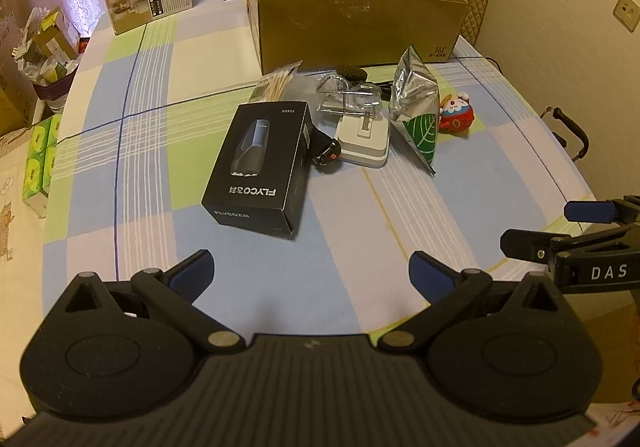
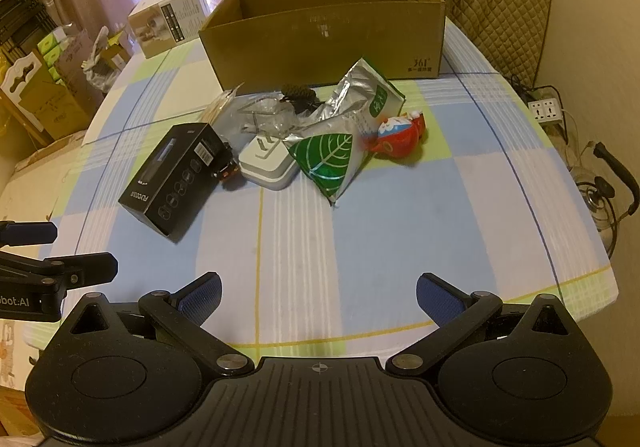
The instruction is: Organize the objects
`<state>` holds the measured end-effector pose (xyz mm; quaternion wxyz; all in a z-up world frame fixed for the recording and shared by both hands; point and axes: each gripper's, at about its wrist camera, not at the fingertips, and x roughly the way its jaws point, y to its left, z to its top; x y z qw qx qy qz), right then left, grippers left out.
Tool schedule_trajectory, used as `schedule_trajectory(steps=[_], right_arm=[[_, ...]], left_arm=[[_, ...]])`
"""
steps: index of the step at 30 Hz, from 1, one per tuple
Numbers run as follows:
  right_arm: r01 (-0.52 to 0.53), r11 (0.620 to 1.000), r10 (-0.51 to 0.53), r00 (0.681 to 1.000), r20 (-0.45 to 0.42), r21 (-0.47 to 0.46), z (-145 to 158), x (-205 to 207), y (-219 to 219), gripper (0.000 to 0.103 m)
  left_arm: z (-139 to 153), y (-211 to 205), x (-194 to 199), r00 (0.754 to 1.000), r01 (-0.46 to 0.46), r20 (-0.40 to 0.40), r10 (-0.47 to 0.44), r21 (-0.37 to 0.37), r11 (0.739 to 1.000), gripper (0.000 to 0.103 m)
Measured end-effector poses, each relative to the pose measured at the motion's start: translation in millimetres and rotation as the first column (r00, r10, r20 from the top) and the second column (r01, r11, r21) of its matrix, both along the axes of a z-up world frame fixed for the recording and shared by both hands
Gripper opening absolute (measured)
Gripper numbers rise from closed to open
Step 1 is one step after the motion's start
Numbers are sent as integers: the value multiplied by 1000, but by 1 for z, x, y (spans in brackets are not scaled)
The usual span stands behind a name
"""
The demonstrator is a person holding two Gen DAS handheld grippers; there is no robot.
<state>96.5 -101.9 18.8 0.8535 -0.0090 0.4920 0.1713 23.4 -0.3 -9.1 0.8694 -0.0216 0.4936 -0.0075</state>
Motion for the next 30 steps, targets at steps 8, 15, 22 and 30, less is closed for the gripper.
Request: schedule_trajectory(steps=[8,15,22,30], right_arm=[[0,1000,0,1000,1,0,0,2,0,101],[0,1000,0,1000,1,1,0,4,0,101],[2,1000,-2,1000,-5,0,0,9,0,101],[13,1000,-13,1000,-11,8,-3,22,-3,101]], left_arm=[[0,0,0,1000,-5,0,5,1,1000,102],[1,0,2,1000,-5,0,5,0,1000,102],[3,0,9,1000,-2,4,2,-2,1000,102],[3,8,23,1000,11,17,-11,5,1000,102]])
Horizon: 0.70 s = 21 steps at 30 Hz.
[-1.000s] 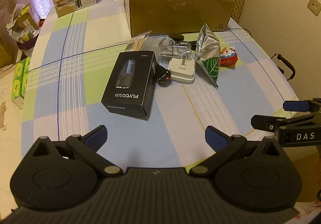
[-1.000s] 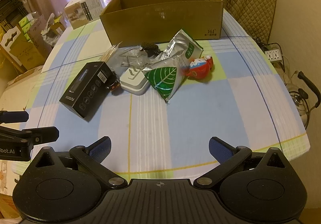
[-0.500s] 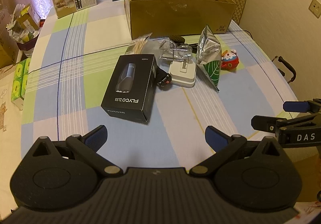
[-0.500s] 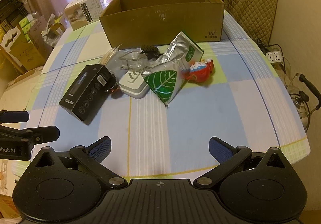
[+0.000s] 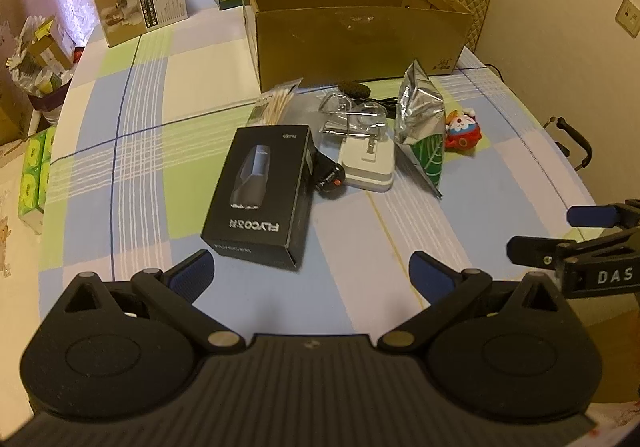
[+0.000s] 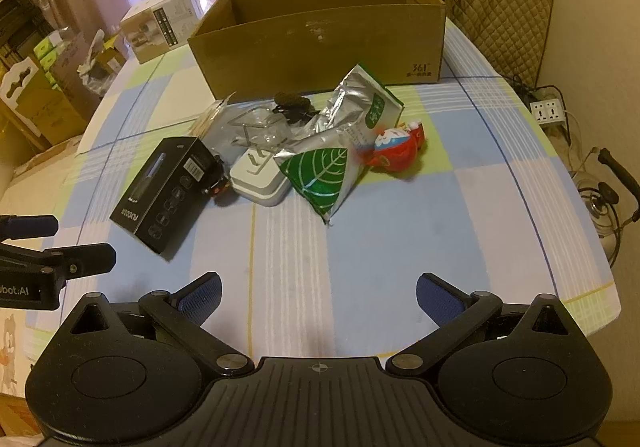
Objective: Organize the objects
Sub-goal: 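Grasp the black FLYCO box with the left tool while the right grasps the red figure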
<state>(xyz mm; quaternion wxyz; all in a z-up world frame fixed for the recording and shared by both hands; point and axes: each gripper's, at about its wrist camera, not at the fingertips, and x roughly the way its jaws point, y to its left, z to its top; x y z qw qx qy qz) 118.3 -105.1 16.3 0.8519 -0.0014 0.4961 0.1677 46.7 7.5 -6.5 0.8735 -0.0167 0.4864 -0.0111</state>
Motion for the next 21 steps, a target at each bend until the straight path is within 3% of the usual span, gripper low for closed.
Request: schedule_trajectory(steps=[21], right_arm=[[161,987,-161,987,-14,10,-15,40,-49,101]], left_arm=[[-48,41,75,999,33,-37,-32,27,999,102]])
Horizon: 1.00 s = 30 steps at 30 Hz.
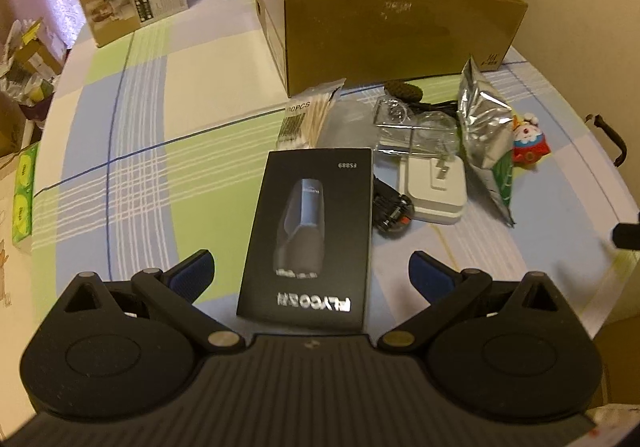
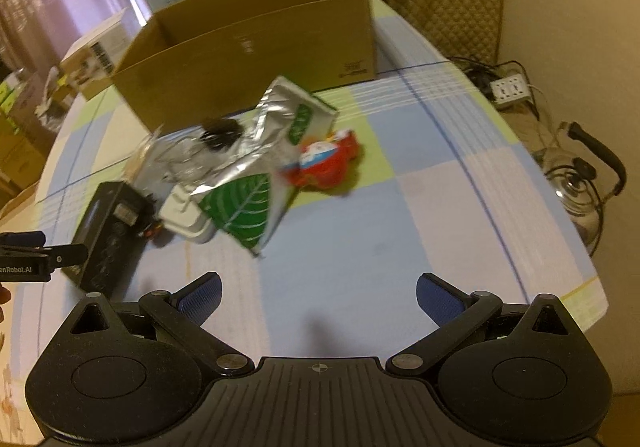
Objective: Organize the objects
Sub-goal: 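Grasp the black FLYCO box with the left tool while the right grasps the red figure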
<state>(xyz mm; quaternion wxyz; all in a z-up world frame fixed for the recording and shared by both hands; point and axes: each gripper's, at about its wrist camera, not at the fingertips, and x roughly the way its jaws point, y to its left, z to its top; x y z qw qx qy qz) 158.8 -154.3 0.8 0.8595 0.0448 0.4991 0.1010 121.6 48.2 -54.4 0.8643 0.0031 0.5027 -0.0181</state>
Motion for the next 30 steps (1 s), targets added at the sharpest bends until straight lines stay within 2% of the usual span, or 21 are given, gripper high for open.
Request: schedule_trajectory(steps=[8,13,17,18,27,29,30], right_arm=[[65,998,-65,998,-22,-11,-9,13,-20,101],[97,995,-98,994,-44,-17,-17,24,-30,101],[107,994,-107,993,-46,-8,-21,34,-36,101],[107,994,-107,993,-46,-4,-21,36,-37,101],[44,997,-44,999,-3,68,-21,60,-34,101],[23,996,-23,1000,5,81,-23,68,-31,98],[8,996,-9,1000,11,90,-24,73,-28,93]], left_arm=[[-23,0,29,999,40,-31,-39,19,999,102],[-30,0,41,997,56,-46,-55,17,998,95],[-31,0,44,997,57,-46,-57,3,998,83],[-31,0,44,997,56,-47,-56,1,998,80],[-19,-5,33,1000,1,-2,0,23,1000,78],[-13,-3,29,1000,-27,10,26,18,999,78],[-10,-2,28,999,-41,15,41,21,999,78]])
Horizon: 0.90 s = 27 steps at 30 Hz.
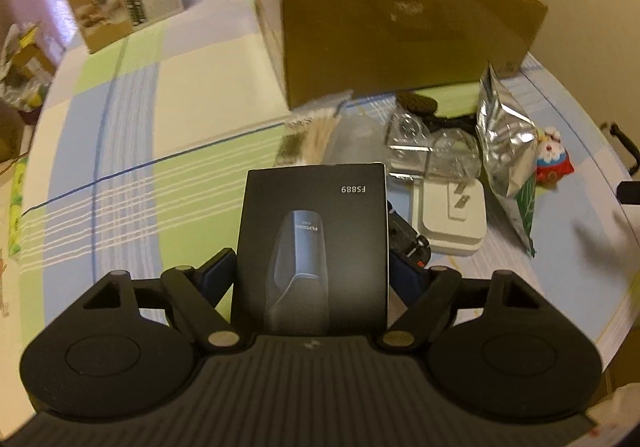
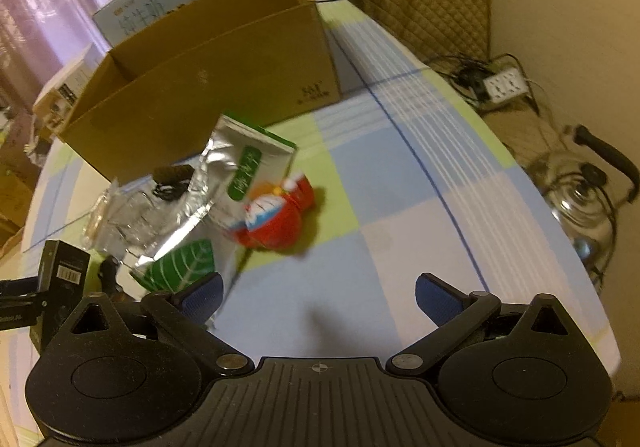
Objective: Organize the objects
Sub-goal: 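Grasp the black FLYCO box with the left tool while the right grasps the red figure, then release the black box into the cardboard box while the right tool drops the figure in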
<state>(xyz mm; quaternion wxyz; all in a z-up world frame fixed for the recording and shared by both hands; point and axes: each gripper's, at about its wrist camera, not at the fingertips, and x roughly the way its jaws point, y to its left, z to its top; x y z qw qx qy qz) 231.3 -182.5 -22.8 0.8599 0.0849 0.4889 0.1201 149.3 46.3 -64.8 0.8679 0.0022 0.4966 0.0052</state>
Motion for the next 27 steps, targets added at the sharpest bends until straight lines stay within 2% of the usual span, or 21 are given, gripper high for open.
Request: schedule_trajectory(steps=[4,5,9,18,21,27], right_arm=[[-46,998,46,999,13,36,-6,17,8,80],[-53,998,53,999,15,43,-8,21,10,78],[-56,996,57,998,-9,70,-22,41,14,68],[-49,993,54,997,-48,104,-41,68,18,56],[-60,993,67,996,-58,105,-47,71,20,45],[-96,991,99,994,-38,89,-47,70,19,42]], left_arm=[[12,7,-6,997,-67,24,67,3,998,78],[15,9,-8,984,-175,24,175,24,984,78],[25,16,-15,969,-246,43,245,29,969,78],[33,26,-30,933,-358,53,356,39,933,78],[32,27,-33,924,-381,49,379,43,924,78],[33,23,-34,919,-393,42,392,42,918,78]])
